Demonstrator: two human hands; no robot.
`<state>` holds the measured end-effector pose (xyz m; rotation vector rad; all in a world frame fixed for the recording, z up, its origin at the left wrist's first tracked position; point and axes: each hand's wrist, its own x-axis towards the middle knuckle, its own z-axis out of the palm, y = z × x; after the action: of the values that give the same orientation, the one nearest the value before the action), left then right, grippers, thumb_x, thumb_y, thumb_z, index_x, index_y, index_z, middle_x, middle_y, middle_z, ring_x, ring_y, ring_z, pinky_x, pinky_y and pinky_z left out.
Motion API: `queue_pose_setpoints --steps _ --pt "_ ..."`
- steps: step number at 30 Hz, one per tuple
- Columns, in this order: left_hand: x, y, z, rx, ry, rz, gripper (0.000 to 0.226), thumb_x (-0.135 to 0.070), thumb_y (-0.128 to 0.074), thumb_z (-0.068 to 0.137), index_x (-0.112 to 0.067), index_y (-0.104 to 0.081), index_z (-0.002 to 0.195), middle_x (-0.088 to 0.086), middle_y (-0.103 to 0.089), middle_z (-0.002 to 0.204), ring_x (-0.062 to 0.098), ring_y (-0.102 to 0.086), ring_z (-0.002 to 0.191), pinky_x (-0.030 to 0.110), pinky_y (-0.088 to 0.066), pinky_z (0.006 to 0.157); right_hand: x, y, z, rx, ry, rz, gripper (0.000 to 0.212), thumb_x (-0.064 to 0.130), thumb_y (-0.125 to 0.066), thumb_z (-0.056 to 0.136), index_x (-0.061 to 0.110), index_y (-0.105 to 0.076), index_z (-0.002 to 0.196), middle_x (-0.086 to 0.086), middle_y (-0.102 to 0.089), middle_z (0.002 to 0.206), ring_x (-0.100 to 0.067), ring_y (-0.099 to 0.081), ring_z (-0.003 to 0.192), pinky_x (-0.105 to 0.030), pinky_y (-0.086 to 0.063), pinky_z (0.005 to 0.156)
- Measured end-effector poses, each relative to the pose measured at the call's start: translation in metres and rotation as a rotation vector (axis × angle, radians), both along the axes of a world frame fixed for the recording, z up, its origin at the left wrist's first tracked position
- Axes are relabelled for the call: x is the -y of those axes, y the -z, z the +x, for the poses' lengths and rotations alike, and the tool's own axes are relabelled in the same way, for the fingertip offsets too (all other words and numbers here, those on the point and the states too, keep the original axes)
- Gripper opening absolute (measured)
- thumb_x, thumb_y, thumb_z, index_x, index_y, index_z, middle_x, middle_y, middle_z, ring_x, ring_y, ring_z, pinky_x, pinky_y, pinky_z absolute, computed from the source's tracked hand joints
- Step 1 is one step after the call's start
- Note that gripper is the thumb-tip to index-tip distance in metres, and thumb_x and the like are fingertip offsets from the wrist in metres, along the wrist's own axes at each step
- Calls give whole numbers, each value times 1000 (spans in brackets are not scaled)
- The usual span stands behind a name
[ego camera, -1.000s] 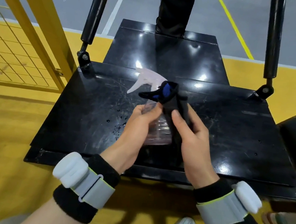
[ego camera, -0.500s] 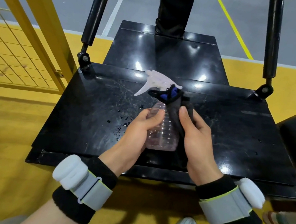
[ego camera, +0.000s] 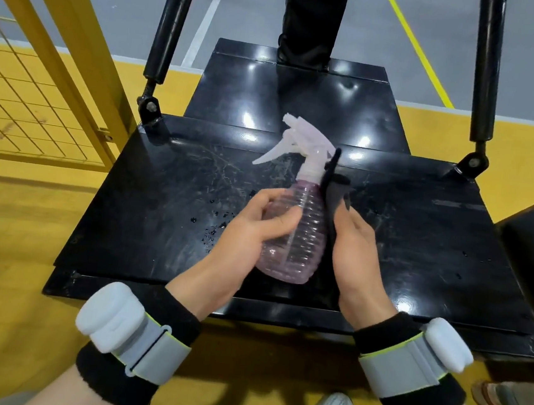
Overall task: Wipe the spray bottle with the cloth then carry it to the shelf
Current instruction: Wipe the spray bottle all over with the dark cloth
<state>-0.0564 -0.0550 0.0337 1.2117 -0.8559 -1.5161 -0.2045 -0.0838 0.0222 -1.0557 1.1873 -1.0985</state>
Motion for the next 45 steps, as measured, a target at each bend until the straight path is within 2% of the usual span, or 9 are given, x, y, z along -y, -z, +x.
queue_pose_setpoints --steps 6,11,17,22,29,32,37,40,45 --pt "4 3 6 112 -24 -120 20 -25 -67 94 -29 -63 114 -22 -76 94 1 -73 91 20 -55 77 -9 1 1 -198 -36 -391 29 24 -59 102 24 -69 130 5 -74 123 -11 -67 120 -33 -51 102" --pt "5 0 15 164 -73 -216 25 -27 -67 80 -30 -63 104 -26 -73 91 -6 -68 94 12 -50 79 -11 0 2 -430 -5 -649 42 19 -64 99 20 -62 140 5 -66 134 -5 -58 129 -17 -42 106" --pt "3 1 21 252 45 -146 39 -37 -67 83 -33 -64 122 -20 -72 112 4 -68 105 27 -55 94 -14 -1 12 -115 26 -186 23 32 -55 106 33 -75 117 6 -78 116 -13 -70 115 -47 -54 104" --pt "0 6 25 423 14 -70 38 -50 -62 80 -37 -63 116 -11 -69 118 12 -64 109 37 -47 96 -10 -2 3 136 -55 142 26 32 -53 107 29 -79 106 -1 -81 110 -21 -77 106 -39 -62 92" --pt "3 12 36 699 -62 -20 41 -65 -50 71 -42 -62 103 -19 -70 92 -3 -64 82 35 -49 78 -4 -12 -6 28 115 -212 24 37 -55 101 32 -77 109 9 -79 108 -9 -73 105 -28 -57 88" --pt "0 11 34 731 3 -16 42 -65 -50 69 -41 -63 101 -15 -69 95 5 -65 88 36 -47 79 -2 -9 -9 -187 194 -390 31 41 -53 101 27 -70 123 8 -72 120 -6 -65 115 -28 -51 100" --pt "-9 6 21 706 156 -180 40 -54 -50 73 -34 -63 104 5 -73 95 27 -66 88 46 -52 82 -1 4 -9 -579 63 -532 46 33 -54 104 31 -51 149 9 -58 137 17 -45 126 -1 -30 101" --pt "-12 5 24 737 169 -248 36 -49 -52 75 -33 -62 106 -3 -72 95 18 -67 88 46 -54 82 0 8 -8 -553 20 -504 49 39 -52 104 30 -46 152 11 -62 135 6 -53 126 -11 -38 102" --pt "-16 8 29 826 187 -292 39 -68 -62 82 -39 -60 108 -12 -71 97 7 -68 88 43 -56 80 5 5 -5 -325 72 -324 23 41 -50 106 28 -69 109 12 -75 96 -6 -70 94 -31 -54 85"
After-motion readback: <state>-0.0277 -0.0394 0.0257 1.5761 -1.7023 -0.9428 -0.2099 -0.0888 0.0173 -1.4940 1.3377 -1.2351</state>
